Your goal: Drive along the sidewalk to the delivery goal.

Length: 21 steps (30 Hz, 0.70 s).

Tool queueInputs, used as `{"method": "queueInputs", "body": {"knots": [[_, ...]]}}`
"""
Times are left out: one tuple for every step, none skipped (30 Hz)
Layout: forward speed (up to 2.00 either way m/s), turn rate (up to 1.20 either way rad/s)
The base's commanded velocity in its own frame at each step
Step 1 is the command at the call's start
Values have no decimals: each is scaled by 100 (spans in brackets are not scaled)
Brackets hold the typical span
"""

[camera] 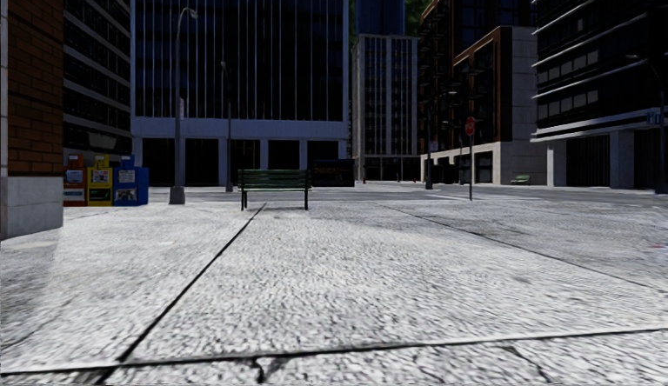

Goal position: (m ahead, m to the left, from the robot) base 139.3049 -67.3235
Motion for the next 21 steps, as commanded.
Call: {"method": "queueInputs", "body": {"knots": [[144,-82],[144,-82],[146,-82],[146,-82],[151,-82],[151,-82],[158,-82],[170,-82],[174,-82],[176,-82],[176,-82],[177,-82],[178,-82],[179,-82],[179,-82],[182,-82],[200,-82],[200,-82],[200,-82],[200,-82],[200,-74]]}}
